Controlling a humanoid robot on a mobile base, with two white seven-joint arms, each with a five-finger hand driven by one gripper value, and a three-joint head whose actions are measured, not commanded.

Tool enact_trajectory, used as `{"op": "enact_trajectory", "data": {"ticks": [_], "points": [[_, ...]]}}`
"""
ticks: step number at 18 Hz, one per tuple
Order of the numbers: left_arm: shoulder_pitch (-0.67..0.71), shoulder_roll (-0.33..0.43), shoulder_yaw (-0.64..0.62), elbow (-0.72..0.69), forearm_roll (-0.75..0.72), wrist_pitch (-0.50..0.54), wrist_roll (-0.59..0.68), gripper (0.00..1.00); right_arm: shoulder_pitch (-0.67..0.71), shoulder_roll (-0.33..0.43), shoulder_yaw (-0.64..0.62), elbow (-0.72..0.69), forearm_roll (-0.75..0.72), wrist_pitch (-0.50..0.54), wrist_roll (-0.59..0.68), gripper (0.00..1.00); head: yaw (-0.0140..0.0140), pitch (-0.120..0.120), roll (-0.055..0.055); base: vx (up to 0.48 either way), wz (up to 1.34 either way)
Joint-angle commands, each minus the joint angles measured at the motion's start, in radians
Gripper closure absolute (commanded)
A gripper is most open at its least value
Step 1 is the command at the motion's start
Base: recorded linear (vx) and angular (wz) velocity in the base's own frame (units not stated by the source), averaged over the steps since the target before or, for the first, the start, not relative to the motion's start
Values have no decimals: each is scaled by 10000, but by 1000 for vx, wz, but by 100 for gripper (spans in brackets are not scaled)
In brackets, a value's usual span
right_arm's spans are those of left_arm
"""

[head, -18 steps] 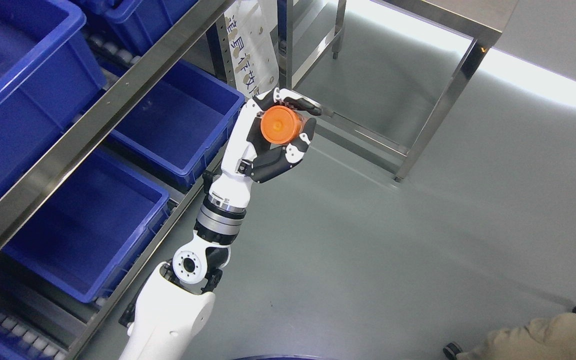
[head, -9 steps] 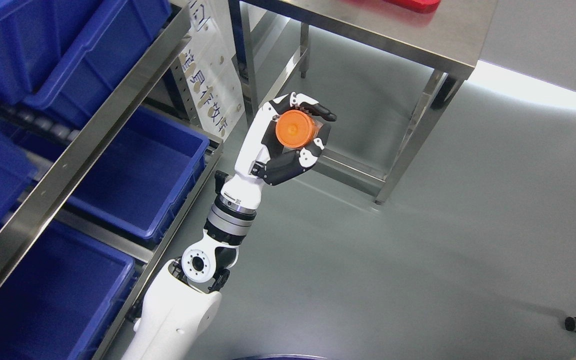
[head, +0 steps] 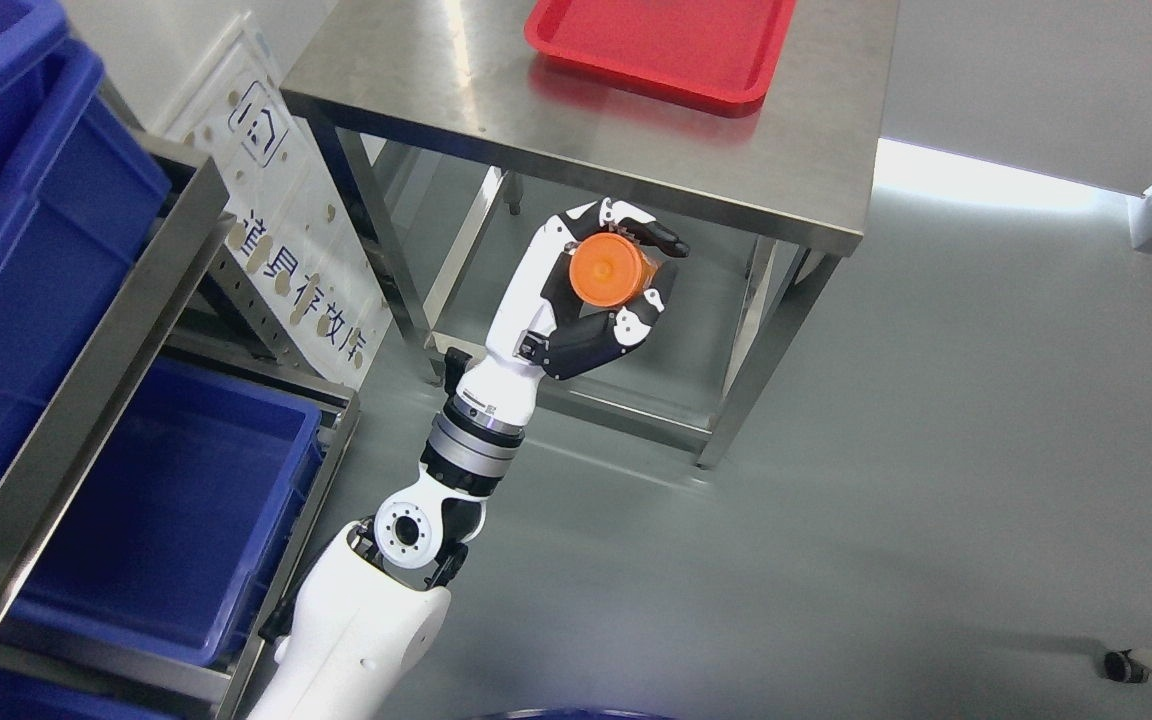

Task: Grab orange capacitor from left shelf to right desk
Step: 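Hold the capacitor in the left hand while turning toward the steel table, then lower the capacitor with the left hand into the red tray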

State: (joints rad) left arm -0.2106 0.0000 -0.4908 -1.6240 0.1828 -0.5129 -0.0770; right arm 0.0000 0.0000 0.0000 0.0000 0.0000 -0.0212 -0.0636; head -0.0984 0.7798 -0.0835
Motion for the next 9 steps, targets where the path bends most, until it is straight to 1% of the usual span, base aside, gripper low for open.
{"op": "enact_trajectory", "data": {"ticks": [1,9], "points": [[66,175,-62,194,-3,5,3,97,199,-175,-169,-175,31,-3,7,0,0,0,0,327,-148],[173,175,-246,179,-3,-10,-12,98,199,-175,-169,-175,31,-3,7,0,0,0,0,313,-122]]}}
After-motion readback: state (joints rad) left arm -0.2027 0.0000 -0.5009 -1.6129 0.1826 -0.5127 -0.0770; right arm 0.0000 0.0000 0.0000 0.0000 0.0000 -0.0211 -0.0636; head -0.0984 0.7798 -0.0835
